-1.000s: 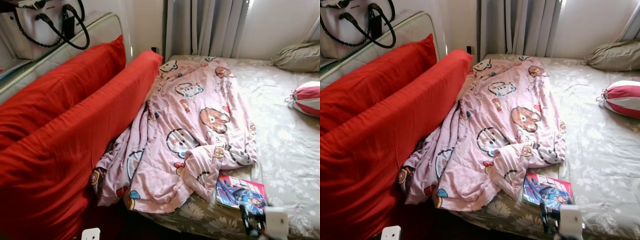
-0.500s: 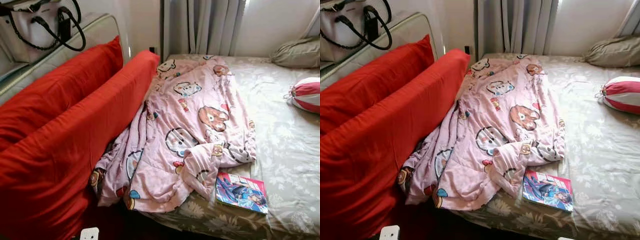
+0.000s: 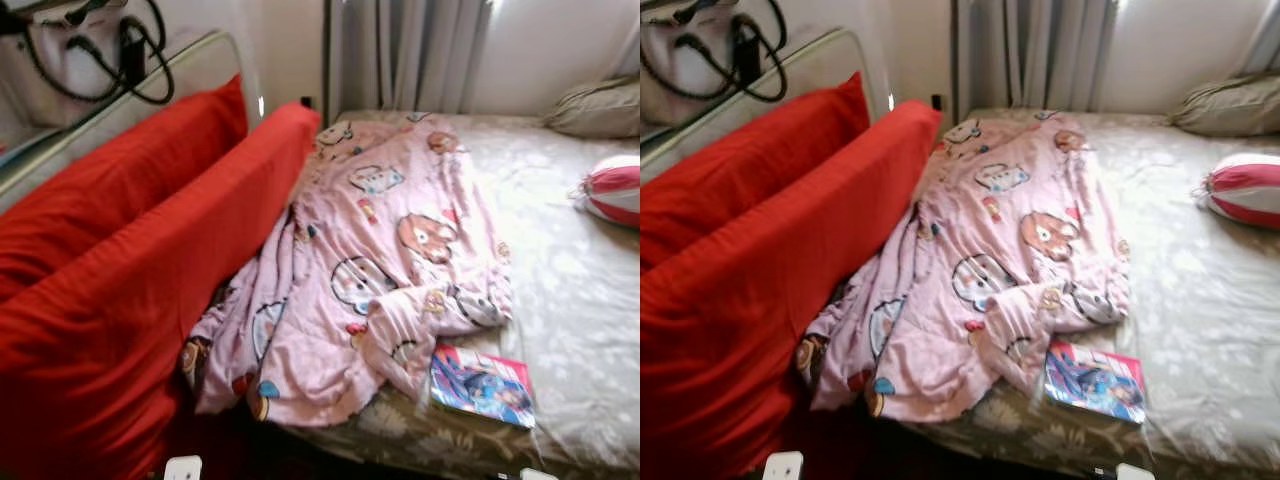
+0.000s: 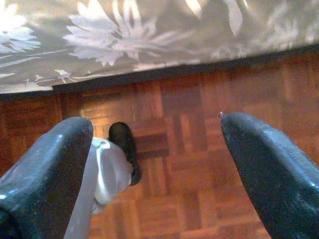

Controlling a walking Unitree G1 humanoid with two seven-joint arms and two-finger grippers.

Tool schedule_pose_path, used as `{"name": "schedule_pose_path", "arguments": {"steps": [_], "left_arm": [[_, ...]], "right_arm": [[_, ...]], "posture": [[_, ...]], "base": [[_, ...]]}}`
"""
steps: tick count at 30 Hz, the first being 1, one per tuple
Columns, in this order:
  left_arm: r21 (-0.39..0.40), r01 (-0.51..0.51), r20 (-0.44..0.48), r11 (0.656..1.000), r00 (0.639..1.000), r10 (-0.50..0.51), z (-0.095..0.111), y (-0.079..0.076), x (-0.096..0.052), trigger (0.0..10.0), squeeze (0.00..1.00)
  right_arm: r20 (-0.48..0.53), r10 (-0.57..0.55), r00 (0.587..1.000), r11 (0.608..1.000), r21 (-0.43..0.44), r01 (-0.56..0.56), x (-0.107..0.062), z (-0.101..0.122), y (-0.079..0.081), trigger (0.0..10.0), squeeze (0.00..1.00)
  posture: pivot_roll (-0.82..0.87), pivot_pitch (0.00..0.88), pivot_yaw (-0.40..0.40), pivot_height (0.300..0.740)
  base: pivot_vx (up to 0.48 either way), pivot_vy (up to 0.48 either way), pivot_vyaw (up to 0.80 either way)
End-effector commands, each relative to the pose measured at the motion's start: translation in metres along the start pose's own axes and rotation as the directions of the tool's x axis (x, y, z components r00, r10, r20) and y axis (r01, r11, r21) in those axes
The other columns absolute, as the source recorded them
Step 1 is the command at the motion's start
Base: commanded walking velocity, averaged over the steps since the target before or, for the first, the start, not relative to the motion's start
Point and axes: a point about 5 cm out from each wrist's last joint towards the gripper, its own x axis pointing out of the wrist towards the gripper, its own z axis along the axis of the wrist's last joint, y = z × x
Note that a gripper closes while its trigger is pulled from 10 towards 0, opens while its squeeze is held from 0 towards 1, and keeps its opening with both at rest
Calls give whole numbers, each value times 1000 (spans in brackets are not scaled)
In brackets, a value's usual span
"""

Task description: Clean up the room

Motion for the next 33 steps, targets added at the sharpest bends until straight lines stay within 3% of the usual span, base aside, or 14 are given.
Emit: {"name": "schedule_pose_path", "arguments": {"steps": [1, 7, 17, 29, 33], "left_arm": [[-3, 1, 16, 1000, 1000, -1, 4, -2, 1, 10000, 0], [-1, -3, 29, 1000, 1000, 3, 8, -1, 2, 10000, 0], [-3, -10, 32, 1000, 999, 10, 8, 1, 2, 10000, 0], [-9, -11, 26, 1000, 1000, 11, 7, 1, 2, 10000, 0], [-10, -12, 15, 1000, 1000, 12, 6, 1, 2, 10000, 0]], "right_arm": [[-26, 19, 999, 1000, -16, -20, 0, -5, 6, 10000, 0], [-10, 18, 1000, 1000, 11, -18, 2, -2, 12, 10000, 0], [-10, -19, 1000, 999, 46, 20, 2, 3, 1, 10000, 0], [-5, -7, 1000, 999, 44, 7, 3, 5, 7, 10000, 0], [19, -3, 1000, 999, 45, 2, 4, 10, 7, 10000, 0]], "posture": [[0, 0, 54, 740], [7, 0, 52, 740], [7, 0, 56, 740], [8, 0, 54, 740], [5, 0, 55, 740]], "base": [[0, -307, -775], [0, -311, -387], [0, -323, 0], [0, -353, -723], [0, -353, 0]]}}
